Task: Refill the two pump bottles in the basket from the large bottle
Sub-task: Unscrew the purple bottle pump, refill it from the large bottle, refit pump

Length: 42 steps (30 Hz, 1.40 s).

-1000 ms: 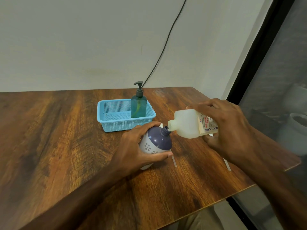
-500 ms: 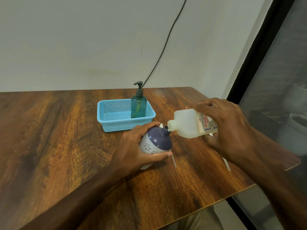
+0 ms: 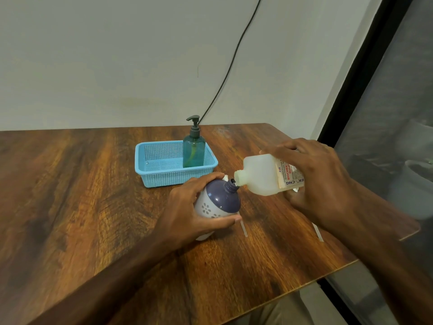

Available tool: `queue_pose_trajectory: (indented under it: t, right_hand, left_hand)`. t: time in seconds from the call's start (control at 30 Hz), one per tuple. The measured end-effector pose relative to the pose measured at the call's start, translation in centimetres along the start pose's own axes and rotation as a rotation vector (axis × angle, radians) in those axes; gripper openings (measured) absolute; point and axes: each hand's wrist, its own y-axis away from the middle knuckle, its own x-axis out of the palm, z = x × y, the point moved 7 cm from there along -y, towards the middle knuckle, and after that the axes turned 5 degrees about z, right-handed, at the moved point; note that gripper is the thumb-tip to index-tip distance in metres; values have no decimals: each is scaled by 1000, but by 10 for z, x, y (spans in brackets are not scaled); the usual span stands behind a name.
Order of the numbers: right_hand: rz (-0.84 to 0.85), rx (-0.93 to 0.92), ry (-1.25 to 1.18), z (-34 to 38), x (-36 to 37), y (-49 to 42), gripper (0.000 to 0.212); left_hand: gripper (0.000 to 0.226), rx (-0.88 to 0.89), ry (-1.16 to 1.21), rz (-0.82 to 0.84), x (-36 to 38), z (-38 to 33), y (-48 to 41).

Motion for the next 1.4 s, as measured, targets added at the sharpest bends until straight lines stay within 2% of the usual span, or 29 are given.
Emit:
queue_pose_trajectory:
  t: [1.4]
  right_hand:
    - [35, 29, 29, 6, -2, -4, 78]
  left_hand:
    - [81, 14, 15, -14, 0, -1, 0]
